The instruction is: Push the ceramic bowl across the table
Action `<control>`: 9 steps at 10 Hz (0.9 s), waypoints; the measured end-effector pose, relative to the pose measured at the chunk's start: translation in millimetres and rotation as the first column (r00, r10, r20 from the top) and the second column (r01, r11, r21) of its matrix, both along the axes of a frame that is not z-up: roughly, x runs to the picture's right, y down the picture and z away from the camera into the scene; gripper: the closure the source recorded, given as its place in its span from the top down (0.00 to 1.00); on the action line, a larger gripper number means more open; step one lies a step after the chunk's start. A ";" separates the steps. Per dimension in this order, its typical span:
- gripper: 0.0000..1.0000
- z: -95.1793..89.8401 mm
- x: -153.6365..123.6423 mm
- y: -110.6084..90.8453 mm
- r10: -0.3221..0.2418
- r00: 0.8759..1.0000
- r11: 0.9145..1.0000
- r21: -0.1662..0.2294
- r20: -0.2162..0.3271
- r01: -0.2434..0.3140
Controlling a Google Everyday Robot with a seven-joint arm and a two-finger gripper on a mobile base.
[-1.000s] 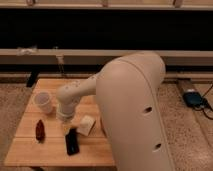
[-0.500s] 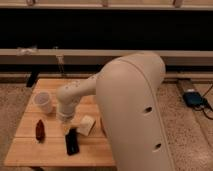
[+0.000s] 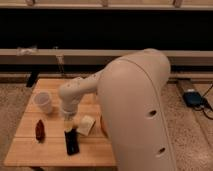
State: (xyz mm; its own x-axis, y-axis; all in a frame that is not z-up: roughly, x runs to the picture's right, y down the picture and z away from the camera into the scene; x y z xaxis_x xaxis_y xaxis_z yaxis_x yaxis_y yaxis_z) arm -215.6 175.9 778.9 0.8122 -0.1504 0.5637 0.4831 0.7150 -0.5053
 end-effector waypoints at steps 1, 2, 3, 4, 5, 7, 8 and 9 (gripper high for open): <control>0.67 2.6 10.3 -7.4 0.003 1.000 1.000 0.013 -0.020 -0.002; 0.67 7.2 28.1 -16.6 0.007 0.998 1.000 0.026 -0.055 -0.006; 0.67 10.9 46.8 -24.5 0.012 0.996 0.999 0.036 -0.094 -0.009; 0.67 13.3 65.9 -31.6 0.021 0.991 0.999 0.048 -0.132 -0.014; 0.67 15.7 88.0 -38.9 0.035 0.985 0.998 0.060 -0.170 -0.025; 0.67 20.9 134.3 -53.3 0.070 0.970 0.995 0.082 -0.235 -0.052; 0.67 21.9 160.5 -61.4 0.093 0.959 0.993 0.095 -0.268 -0.070; 0.67 21.4 174.9 -65.2 0.107 0.951 0.992 0.101 -0.288 -0.081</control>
